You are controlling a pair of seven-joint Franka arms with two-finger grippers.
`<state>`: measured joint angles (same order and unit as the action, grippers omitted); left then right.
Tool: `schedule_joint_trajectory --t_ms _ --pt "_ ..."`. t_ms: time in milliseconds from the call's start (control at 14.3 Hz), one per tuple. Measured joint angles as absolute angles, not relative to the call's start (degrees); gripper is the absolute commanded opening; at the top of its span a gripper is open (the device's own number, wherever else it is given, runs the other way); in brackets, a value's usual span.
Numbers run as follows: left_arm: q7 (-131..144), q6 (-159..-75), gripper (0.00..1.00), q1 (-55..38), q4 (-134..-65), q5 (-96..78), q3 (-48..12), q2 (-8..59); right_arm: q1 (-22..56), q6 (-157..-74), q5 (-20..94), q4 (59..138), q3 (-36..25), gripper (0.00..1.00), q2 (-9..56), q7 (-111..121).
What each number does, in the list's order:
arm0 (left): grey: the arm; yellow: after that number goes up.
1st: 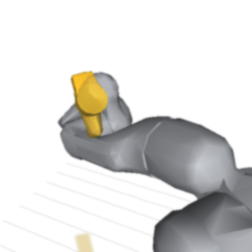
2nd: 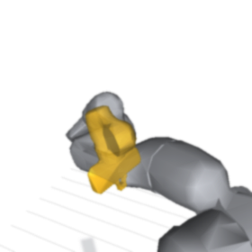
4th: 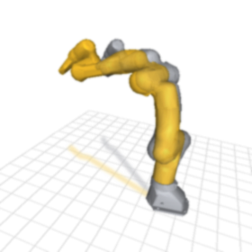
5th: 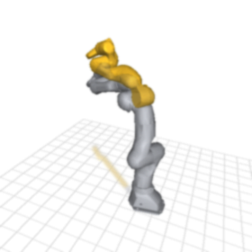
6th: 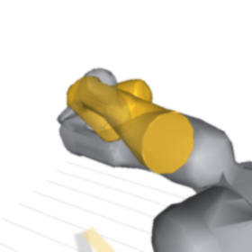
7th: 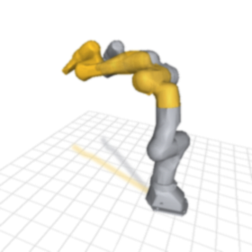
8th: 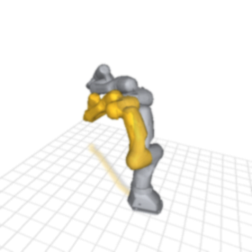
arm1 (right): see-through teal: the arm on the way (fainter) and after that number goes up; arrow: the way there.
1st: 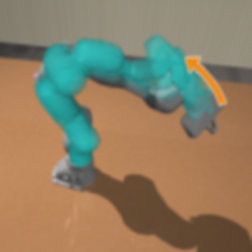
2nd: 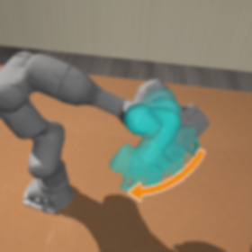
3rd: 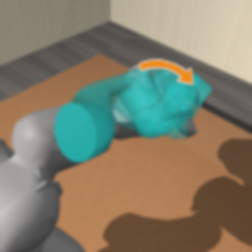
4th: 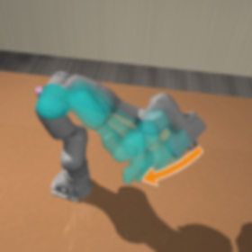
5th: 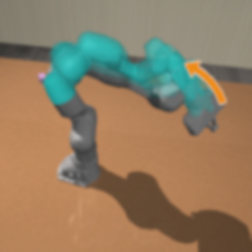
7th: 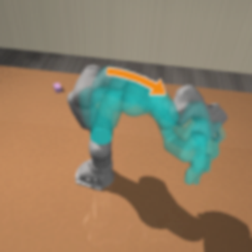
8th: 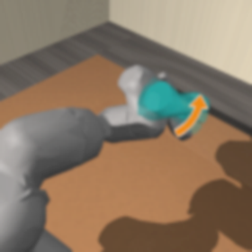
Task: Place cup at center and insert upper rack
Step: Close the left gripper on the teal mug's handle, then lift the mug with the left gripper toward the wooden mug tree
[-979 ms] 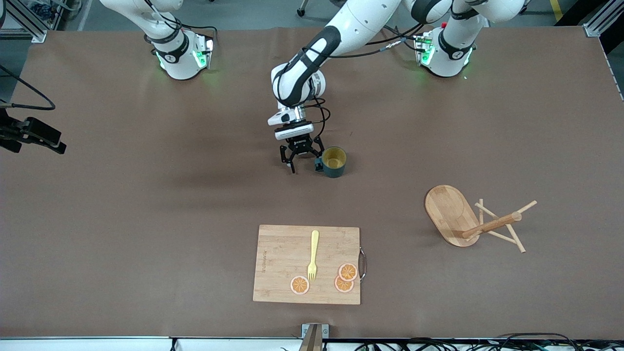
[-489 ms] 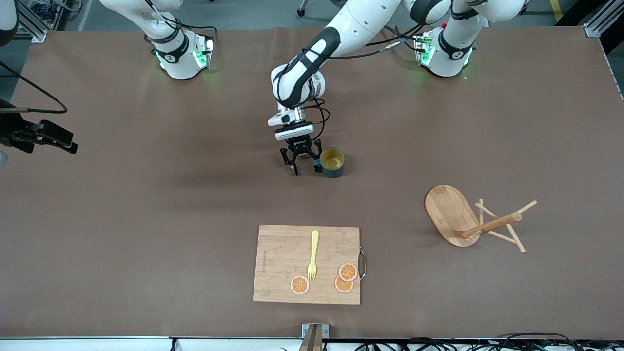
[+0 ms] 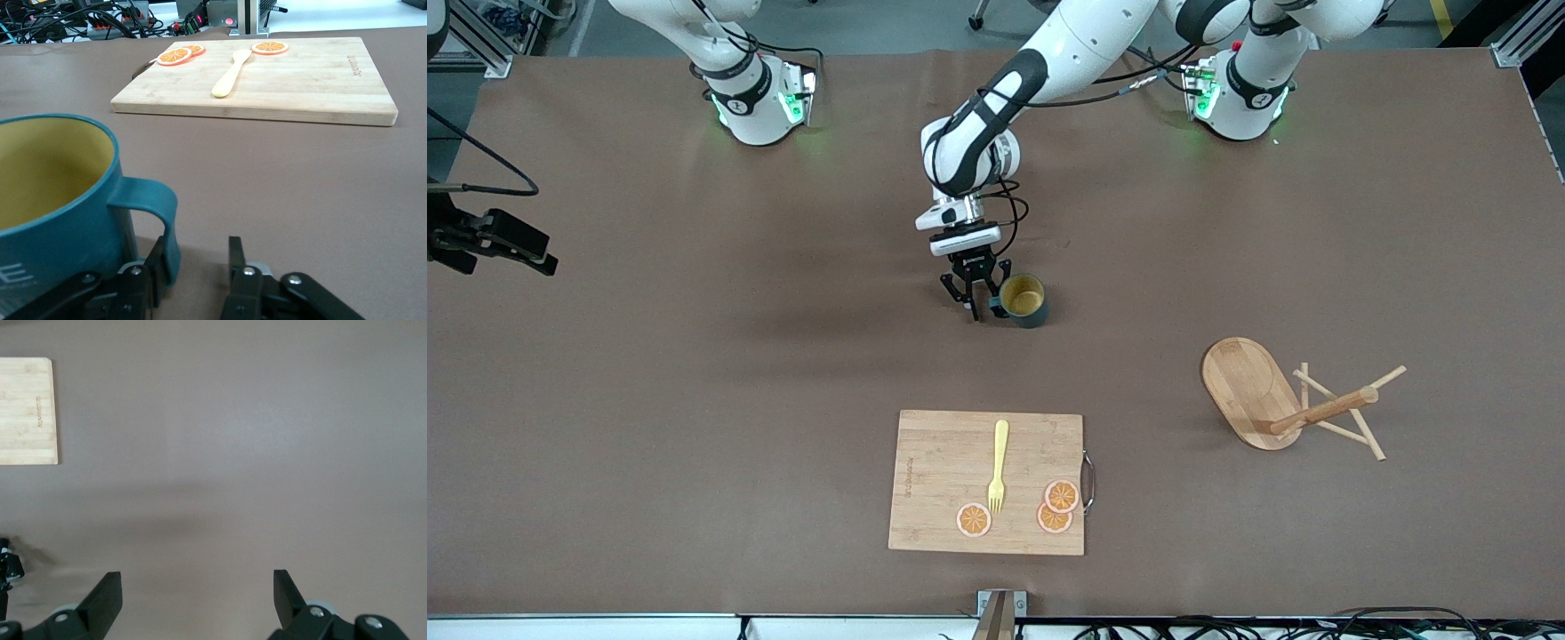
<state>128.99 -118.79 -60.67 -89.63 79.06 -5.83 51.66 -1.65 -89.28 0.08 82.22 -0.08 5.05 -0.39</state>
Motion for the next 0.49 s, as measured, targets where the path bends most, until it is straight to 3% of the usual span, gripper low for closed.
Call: schedule_joint_trajectory --t_ms 280,489 --pt "132.86 -118.80 0.00 -60.69 -89.14 79.18 -5.84 51.66 -1.82 -91.90 0.08 82.22 -0.38 1.00 5.05 -0.39" --pt "134.76 -118.79 0.00 -60.72 -89.01 79.21 -5.85 51.64 -1.79 -92.42 0.08 82.30 -0.37 1.00 5.05 -0.39"
